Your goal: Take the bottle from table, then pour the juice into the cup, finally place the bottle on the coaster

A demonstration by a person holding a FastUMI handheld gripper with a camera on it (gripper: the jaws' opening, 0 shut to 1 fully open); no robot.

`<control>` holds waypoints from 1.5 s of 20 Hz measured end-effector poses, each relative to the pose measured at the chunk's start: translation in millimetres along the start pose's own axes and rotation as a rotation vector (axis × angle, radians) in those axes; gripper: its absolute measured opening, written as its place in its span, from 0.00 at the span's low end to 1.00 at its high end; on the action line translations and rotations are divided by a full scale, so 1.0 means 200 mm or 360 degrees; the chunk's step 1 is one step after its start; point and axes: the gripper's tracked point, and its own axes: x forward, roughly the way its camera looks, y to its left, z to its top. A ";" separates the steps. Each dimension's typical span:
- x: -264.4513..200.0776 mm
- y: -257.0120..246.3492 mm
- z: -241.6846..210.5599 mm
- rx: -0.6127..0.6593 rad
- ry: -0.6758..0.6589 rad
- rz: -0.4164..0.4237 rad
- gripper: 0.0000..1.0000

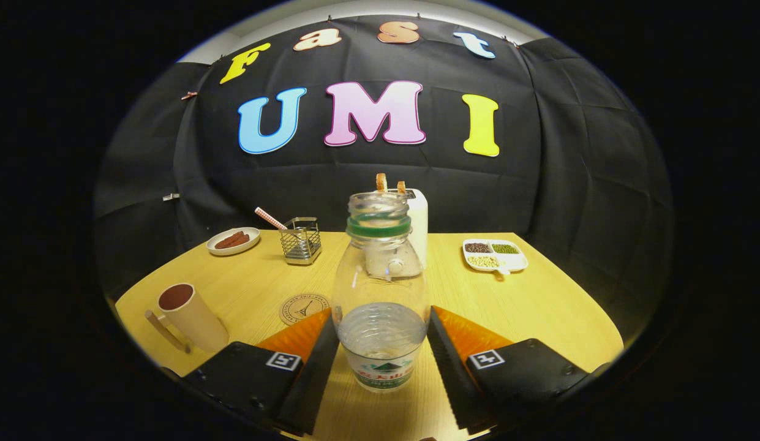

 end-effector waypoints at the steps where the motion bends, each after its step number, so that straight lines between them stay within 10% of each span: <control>1: 0.00 0.00 0.00 -0.0013 -0.0001 0.0007 0.80; 30: -0.03 0.32 0.43 -0.0589 -0.0025 0.0179 0.74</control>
